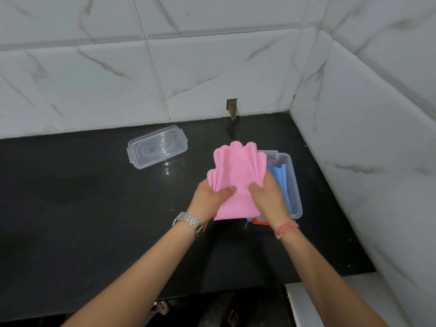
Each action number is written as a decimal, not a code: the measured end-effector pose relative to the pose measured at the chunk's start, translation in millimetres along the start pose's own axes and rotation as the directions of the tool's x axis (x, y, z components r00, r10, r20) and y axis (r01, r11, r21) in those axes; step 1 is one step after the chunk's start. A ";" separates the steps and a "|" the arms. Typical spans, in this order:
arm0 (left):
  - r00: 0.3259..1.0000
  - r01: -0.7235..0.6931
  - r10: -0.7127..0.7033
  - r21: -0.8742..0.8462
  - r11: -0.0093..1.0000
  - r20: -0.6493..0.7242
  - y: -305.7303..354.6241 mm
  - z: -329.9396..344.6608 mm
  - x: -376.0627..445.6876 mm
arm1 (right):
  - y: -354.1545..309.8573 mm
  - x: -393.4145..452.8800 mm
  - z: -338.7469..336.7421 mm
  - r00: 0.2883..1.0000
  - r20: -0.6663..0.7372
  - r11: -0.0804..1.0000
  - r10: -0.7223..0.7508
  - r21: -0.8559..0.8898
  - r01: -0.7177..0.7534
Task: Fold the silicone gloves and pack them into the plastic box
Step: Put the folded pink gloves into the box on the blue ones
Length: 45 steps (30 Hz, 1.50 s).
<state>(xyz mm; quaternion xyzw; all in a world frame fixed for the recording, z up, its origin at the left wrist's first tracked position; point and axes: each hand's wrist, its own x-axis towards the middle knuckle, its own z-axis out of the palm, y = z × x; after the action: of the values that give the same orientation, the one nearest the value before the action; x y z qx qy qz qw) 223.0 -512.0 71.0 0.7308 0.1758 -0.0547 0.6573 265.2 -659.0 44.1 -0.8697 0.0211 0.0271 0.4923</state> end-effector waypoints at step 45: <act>0.897 -0.361 0.354 0.900 0.242 0.265 -3.6 93.1 47.3 | 20.6 37.7 -35.7 0.910 0.068 0.828 0.410 -0.447 -0.339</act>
<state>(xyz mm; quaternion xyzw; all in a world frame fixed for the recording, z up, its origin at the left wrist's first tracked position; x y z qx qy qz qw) 279.9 -594.3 40.8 0.9918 -0.0608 0.0031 0.1127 302.5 -700.6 42.2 -0.9293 0.1455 0.1975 0.2760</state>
